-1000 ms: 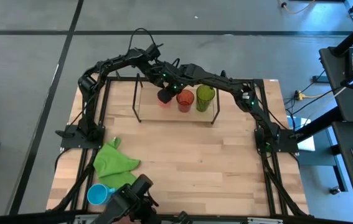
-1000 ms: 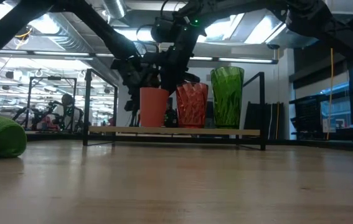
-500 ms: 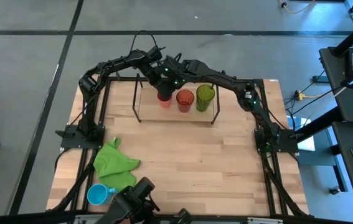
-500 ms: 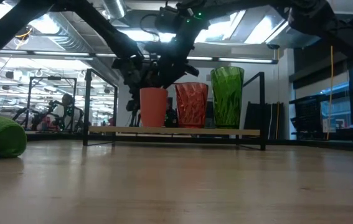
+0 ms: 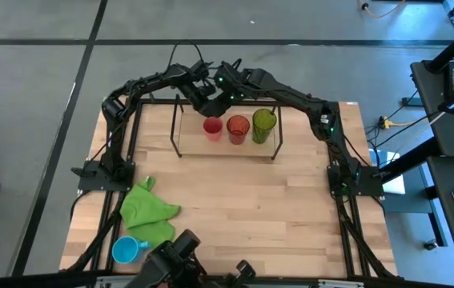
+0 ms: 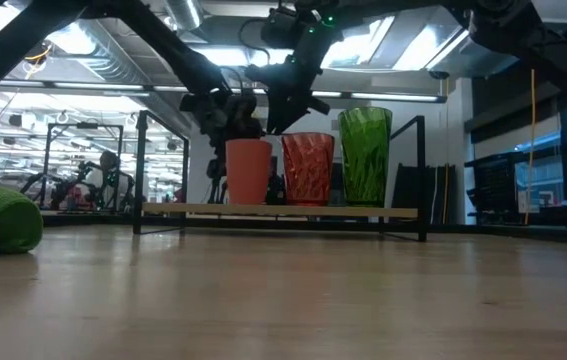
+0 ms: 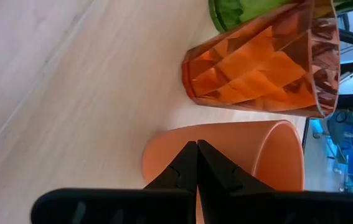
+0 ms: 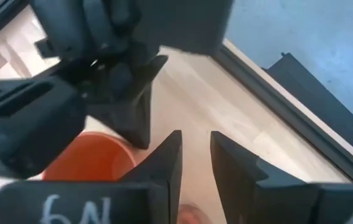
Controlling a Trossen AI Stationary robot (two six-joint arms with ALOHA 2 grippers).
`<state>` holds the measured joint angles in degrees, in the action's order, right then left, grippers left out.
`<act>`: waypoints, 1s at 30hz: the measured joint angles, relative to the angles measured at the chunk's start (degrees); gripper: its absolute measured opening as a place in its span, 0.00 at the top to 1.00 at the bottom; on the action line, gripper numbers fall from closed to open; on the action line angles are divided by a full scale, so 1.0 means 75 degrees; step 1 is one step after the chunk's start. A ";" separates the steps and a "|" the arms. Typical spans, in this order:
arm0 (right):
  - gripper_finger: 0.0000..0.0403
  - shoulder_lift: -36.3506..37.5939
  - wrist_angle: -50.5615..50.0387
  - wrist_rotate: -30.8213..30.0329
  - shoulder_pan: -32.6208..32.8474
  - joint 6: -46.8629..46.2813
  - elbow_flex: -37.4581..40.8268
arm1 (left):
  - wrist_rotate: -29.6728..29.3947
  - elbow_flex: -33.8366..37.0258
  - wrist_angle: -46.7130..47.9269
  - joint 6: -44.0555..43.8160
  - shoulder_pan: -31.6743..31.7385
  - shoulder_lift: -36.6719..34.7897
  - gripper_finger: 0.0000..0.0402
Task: Stack small to large cups/mugs on shelf
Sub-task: Put the orange cup on the shelf
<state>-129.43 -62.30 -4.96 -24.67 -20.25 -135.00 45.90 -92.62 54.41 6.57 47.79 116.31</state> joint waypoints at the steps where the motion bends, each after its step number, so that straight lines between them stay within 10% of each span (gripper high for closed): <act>1: 0.79 0.0008 0.0000 -0.0003 -0.0005 -0.0001 0.0000 | 0.0007 0.0000 0.0001 0.0001 -0.0023 0.0000 1.00; 16: 0.79 0.0015 0.0035 -0.0198 0.0003 0.0143 0.0000 | -0.1019 0.0000 -0.0242 0.0196 0.0026 0.0000 1.00; 30: 0.98 0.0612 -0.1426 0.1779 0.0950 -0.0831 0.0003 | -0.0021 0.0000 -0.0535 0.0195 0.0906 0.0000 1.00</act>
<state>-124.83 -73.00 8.39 -17.54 -26.48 -134.98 45.75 -92.62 50.40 8.03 54.58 116.31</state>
